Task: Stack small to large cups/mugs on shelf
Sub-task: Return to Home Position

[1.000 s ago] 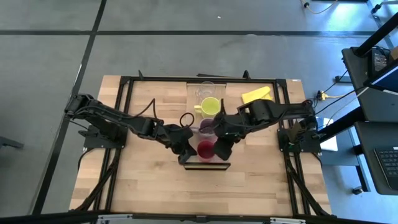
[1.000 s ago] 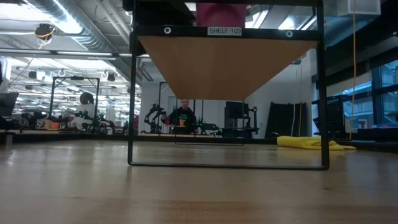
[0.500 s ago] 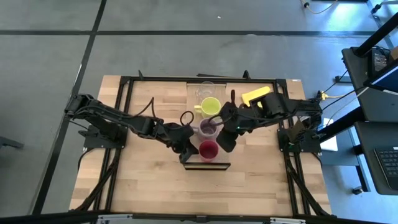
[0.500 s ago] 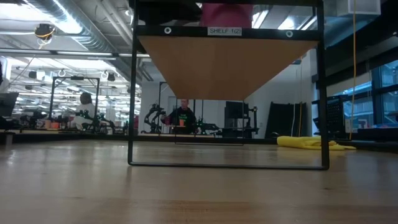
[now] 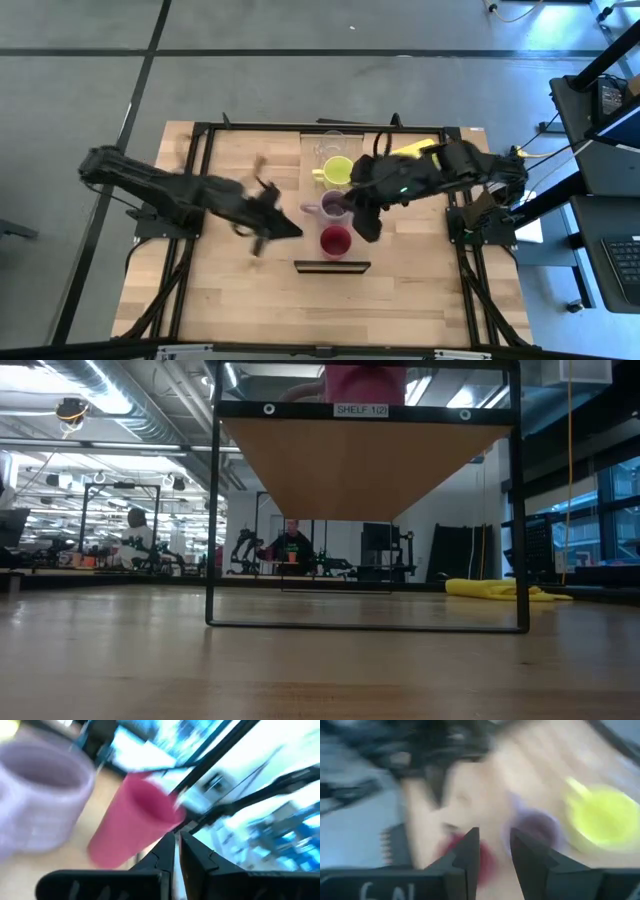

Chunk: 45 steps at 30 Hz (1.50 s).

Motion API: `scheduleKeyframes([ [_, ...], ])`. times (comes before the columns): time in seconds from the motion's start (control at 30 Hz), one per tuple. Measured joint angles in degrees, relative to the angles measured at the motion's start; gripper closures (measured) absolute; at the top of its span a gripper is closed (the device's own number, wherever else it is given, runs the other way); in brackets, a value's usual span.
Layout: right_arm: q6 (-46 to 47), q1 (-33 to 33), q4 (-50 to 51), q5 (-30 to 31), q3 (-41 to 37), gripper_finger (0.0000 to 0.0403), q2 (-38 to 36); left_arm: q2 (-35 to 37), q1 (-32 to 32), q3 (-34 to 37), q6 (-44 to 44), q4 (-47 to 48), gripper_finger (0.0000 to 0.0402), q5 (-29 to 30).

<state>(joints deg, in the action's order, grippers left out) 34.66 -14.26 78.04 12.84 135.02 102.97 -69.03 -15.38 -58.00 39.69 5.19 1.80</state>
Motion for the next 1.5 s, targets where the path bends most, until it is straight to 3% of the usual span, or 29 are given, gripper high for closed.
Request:
scheduleKeyframes([
  [0.17, -12.4, -0.7, -12.8, -15.6, -0.1, 0.0293, -2.7, 13.0, 0.0, 0.0, 1.8, -0.1, 0.0382, -3.7],
  [0.27, -11.3, -0.7, -14.7, -25.5, -0.1, 0.0293, -3.4, 19.7, 0.0, 0.0, 7.2, -2.8, 0.0382, -6.8],
  [0.33, -9.2, -0.5, -15.1, -29.1, -0.1, 0.0293, -4.4, 23.4, -0.4, 0.0, 3.3, -6.9, 0.0382, -7.0],
  [0.4, -10.1, -0.5, -15.4, -28.9, -0.1, 0.0293, -5.7, 26.1, -2.0, -0.2, -6.6, -8.8, 0.0382, -8.4],
  [0.47, -14.8, -1.6, -15.1, -23.8, 0.0, 0.0293, -6.8, 29.0, -3.7, 0.0, -12.3, -6.2, 0.0382, -9.3],
  [0.6, -19.1, -7.3, -9.8, -0.9, -2.5, 0.0292, -7.2, 31.9, -7.0, 8.6, -20.8, -10.6, 0.0382, -4.6],
  [0.67, -22.0, -9.6, -15.3, 6.4, -7.4, 0.029, -7.4, 32.4, -8.2, 17.9, -22.5, -22.9, 0.0382, -4.1],
  [0.77, -27.5, -9.6, -30.7, 2.0, -19.7, 0.0289, -10.9, 33.5, -7.9, 33.7, -22.4, -48.6, 0.0382, -5.0],
  [0.83, -25.2, -7.3, -36.8, -3.1, -29.6, 0.029, -15.5, 34.3, -7.2, 43.1, -21.8, -66.0, 0.0382, -7.3],
  [0.93, -21.2, -3.7, -42.6, -6.6, -44.4, 0.0291, -26.3, 38.8, -3.9, 51.7, -22.0, -81.1, 0.0382, -11.4],
  [1.0, -21.1, -2.9, -48.6, -5.5, -53.0, 0.0292, -36.2, 43.3, -0.5, 54.5, -18.8, -80.0, 0.0382, -13.4],
  [1.1, -18.8, -3.6, -56.2, -0.4, -66.7, 0.0292, -51.1, 48.8, 5.2, 56.5, -13.7, -70.9, 0.0382, -19.9],
  [1.2, -22.6, -4.1, -69.2, 0.8, -81.1, 0.0292, -61.8, 53.4, 11.3, 56.5, -10.1, -60.8, 0.0382, -26.8],
  [1.3, -25.8, -4.4, -78.3, 0.8, -93.5, 0.0292, -70.6, 56.5, 17.9, 56.6, -7.2, -46.7, 0.0382, -29.0],
  [1.4, -26.2, -4.2, -85.4, 5.6, -104.7, 0.0293, -76.6, 59.3, 24.5, 56.1, -6.0, -34.8, 0.0382, -28.4],
  [1.5, -28.2, -4.5, -94.6, 4.8, -114.3, 0.0293, -80.4, 60.5, 29.6, 56.1, -6.6, -32.6, 0.0382, -29.1],
])
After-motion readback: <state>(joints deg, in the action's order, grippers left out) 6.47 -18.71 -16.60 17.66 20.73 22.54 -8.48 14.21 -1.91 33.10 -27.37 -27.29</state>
